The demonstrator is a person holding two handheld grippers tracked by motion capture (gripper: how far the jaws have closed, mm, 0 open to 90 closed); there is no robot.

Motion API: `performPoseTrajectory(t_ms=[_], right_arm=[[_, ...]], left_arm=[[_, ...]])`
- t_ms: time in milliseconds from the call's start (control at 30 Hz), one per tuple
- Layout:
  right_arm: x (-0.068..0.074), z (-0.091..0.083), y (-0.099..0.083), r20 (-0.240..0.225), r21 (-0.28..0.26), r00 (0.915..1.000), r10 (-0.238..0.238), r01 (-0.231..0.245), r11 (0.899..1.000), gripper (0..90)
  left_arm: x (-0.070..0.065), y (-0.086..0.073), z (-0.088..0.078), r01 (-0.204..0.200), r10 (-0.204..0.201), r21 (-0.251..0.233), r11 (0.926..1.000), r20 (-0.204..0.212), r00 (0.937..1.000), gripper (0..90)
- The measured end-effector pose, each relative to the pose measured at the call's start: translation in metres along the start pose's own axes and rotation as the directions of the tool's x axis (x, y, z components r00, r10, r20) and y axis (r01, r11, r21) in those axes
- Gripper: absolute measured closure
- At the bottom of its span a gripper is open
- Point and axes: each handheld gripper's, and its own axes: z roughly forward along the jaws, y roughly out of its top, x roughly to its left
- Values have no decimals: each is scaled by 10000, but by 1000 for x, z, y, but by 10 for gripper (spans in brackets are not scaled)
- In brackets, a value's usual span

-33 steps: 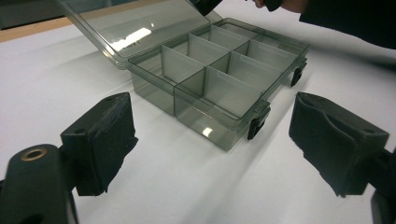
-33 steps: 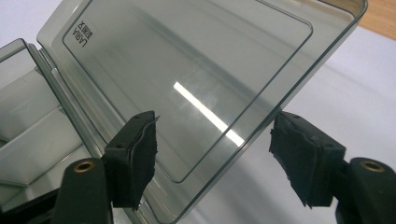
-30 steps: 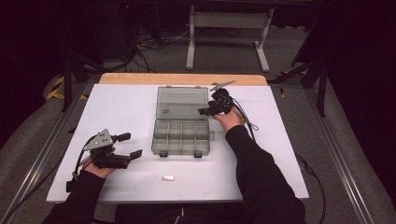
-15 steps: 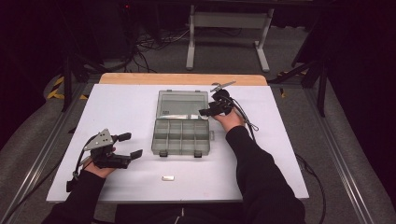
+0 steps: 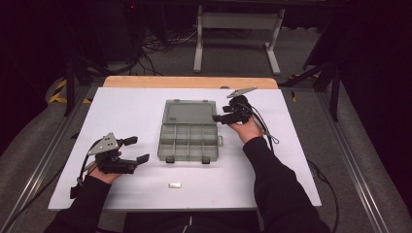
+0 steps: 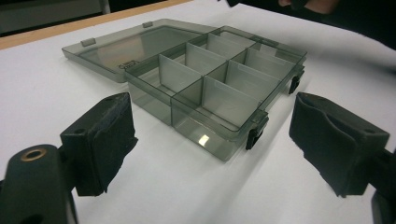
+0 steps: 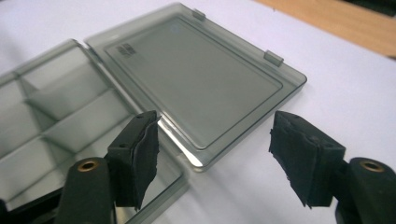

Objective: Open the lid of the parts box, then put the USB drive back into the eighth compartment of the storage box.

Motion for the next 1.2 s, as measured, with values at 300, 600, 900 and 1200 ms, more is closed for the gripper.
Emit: performPoseTrajectory(t_ms=[300, 600, 900, 1200], right_arm=[[33, -34, -3, -201, -625, 9953, -943, 929, 9937, 310], [68, -52, -4, -318, -1129, 9819, -1869, 1823, 9767, 283], [99, -54, -8, -873, -782, 9569, -2768, 2705, 9595, 286], [117, -56, -5, -1338, -797, 9389, -3170, 3086, 9478, 291]], left_arm=[[0, 1, -1, -36, 36, -73, 10000, -46, 10000, 142], [0, 1, -2, -71, 71, -62, 10000, -47, 10000, 133], [0, 1, -2, -81, 81, -140, 9999, -10, 10000, 130], [0, 0, -4, -132, 131, -151, 9998, -31, 9999, 129]])
